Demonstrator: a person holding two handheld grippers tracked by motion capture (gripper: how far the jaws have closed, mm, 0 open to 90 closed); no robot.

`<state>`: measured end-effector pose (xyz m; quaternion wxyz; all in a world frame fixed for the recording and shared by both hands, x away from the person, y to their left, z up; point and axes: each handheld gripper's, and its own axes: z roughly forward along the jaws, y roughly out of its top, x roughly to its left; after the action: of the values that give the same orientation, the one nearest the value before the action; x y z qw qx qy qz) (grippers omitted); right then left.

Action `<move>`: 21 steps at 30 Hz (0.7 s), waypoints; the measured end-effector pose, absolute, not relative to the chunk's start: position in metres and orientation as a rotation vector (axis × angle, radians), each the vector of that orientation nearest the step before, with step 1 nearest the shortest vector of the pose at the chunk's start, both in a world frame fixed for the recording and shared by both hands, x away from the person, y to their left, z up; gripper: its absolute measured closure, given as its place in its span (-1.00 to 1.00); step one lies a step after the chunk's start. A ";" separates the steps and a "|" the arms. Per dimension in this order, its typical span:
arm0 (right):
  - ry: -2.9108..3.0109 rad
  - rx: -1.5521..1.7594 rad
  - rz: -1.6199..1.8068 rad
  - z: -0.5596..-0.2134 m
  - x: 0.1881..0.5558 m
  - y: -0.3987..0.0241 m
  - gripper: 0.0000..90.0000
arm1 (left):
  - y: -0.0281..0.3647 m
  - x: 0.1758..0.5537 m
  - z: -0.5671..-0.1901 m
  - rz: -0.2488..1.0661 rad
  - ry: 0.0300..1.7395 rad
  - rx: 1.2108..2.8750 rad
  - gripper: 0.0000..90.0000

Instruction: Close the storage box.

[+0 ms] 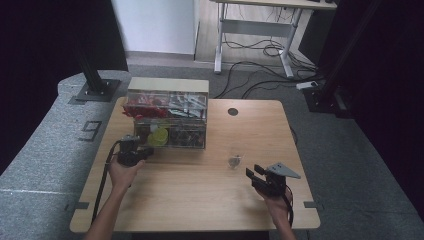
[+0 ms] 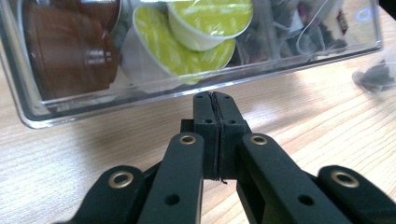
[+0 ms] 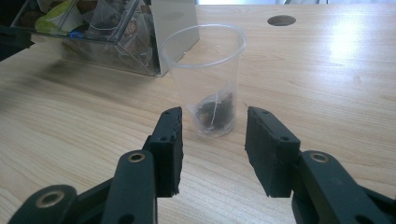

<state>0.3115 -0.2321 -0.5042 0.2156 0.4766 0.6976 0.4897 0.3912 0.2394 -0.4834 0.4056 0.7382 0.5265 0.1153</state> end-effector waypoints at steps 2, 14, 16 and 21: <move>1.933 1.321 1.356 -0.504 0.311 -0.232 0.24 | 0.236 0.386 -0.475 0.315 1.300 1.859 0.98; 1.947 1.297 1.374 -0.503 0.311 -0.231 0.15 | 0.222 0.371 -0.466 0.313 1.187 1.881 0.58; 1.948 1.300 1.374 -0.504 0.311 -0.232 0.12 | 0.224 0.364 -0.471 0.318 1.188 1.863 0.52; 1.952 1.309 1.362 -0.506 0.310 -0.234 0.02 | 0.225 0.351 -0.477 0.332 1.186 1.862 0.23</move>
<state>0.3100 -0.2336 -0.5056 0.2110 0.4710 0.7024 0.4902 0.3514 0.2252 -0.4766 0.4392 0.7494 0.4771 0.1335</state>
